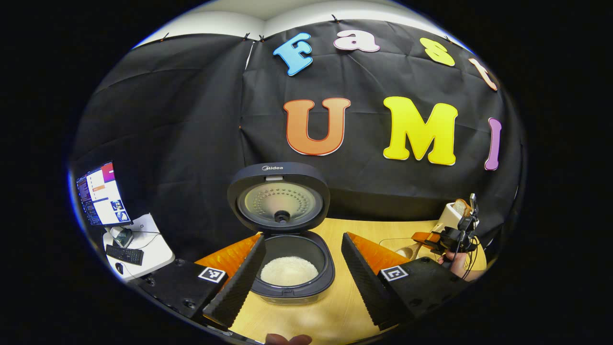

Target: Close the left gripper, press the button to open the rice cooker; take a wooden spoon from the chopstick holder with the right hand, scoop a spoonful of rice and pour it into the rice cooker, then put the wooden spoon back into the chopstick holder.

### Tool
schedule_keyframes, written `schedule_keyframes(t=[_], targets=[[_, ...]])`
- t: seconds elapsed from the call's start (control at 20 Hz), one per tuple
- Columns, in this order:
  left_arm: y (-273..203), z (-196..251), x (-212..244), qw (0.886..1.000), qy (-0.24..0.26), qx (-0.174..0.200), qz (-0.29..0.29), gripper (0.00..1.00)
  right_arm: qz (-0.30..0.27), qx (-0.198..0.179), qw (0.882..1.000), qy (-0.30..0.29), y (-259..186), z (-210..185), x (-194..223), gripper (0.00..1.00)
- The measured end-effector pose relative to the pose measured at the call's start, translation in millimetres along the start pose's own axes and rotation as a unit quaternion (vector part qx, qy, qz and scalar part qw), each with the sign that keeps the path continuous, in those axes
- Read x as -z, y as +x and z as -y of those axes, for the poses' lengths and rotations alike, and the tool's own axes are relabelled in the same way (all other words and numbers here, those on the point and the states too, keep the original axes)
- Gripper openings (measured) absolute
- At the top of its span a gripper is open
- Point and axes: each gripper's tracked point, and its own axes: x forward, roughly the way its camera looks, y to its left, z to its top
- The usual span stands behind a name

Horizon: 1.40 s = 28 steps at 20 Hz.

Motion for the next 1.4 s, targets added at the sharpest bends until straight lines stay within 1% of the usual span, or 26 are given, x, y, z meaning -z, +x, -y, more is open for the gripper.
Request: schedule_keyframes(t=[0.2, 0.45, 0.65, 0.85, 1.0, 1.1, 1.25, 1.4], targets=[[-7.5, 5.9, 1.3, 1.0, 0.0, -0.001, 0.005, 1.0, 0.005, -0.009, 1.0, -0.011, -8.4, -9.0, -12.6, 0.01], [-21.2, 4.6, 5.2, 1.0, -0.006, -0.005, 0.008, 1.0, 0.002, -0.043, 0.999, -0.005, -18.9, -53.1, -12.5, 0.01], [-30.7, -13.2, 10.5, 0.999, -0.022, -0.024, 0.012, 1.0, -0.013, -0.081, 0.996, 0.019, -24.4, -104.7, 1.9, 0.01], [-40.6, -37.2, 11.6, 0.998, -0.031, -0.047, 0.019, 1.0, -0.041, -0.132, 0.99, 0.006, -21.8, -176.3, 37.4, 0.02], [-47.6, -62.3, 16.7, 0.997, -0.037, -0.068, 0.022, 1.0, -0.058, -0.157, 0.986, -0.023, -12.9, -225.6, 68.4, 0.01], [-50.3, -77.2, 22.0, 0.995, -0.049, -0.08, 0.02, 1.0, -0.071, -0.172, 0.981, -0.047, -5.4, -254.4, 92.6, 0.01], [-54.6, -94.5, 28.7, 0.994, -0.063, -0.091, 0.019, 1.0, -0.075, -0.173, 0.976, -0.104, 7.6, -280.5, 128.0, 0.02], [-54.0, -110.7, 38.1, 0.992, -0.074, -0.099, 0.019, 1.0, -0.072, -0.165, 0.972, -0.154, 19.2, -293.7, 152.3, 0.02]])
